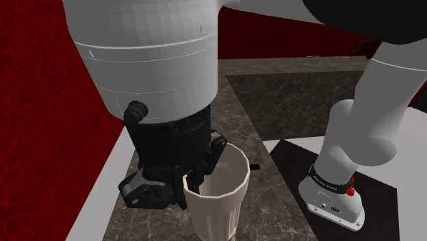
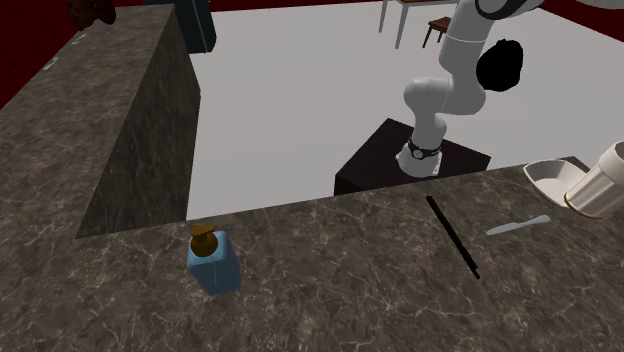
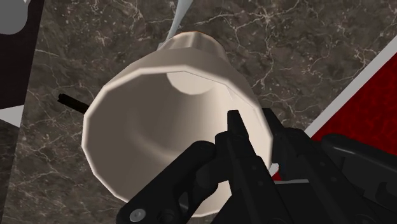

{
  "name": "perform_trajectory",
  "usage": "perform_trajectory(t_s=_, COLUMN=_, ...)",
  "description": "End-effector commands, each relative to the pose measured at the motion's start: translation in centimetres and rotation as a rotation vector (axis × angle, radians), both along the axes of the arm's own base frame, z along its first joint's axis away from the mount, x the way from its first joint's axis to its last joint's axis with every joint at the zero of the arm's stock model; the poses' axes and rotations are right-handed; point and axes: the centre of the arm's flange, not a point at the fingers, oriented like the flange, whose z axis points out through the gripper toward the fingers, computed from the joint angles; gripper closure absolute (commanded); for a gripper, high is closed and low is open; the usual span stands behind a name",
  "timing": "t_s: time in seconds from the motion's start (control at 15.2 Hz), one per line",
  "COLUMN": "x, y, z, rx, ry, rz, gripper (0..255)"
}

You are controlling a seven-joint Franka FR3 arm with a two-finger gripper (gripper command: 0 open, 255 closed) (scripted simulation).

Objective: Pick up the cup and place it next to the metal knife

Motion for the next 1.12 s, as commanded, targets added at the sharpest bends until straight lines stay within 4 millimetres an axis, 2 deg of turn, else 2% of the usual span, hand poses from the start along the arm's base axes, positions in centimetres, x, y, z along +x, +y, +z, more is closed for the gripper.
perform_trajectory(t_s=0.0, x=0.1, y=0.1, z=-1.2, rx=0.001, ry=0.0, rz=0.0, gripper=255)
perform_trajectory(t_s=1.06, x=0.1, y=0.1, z=-9.6, rx=0.001, ry=0.0, rz=0.0, gripper=255)
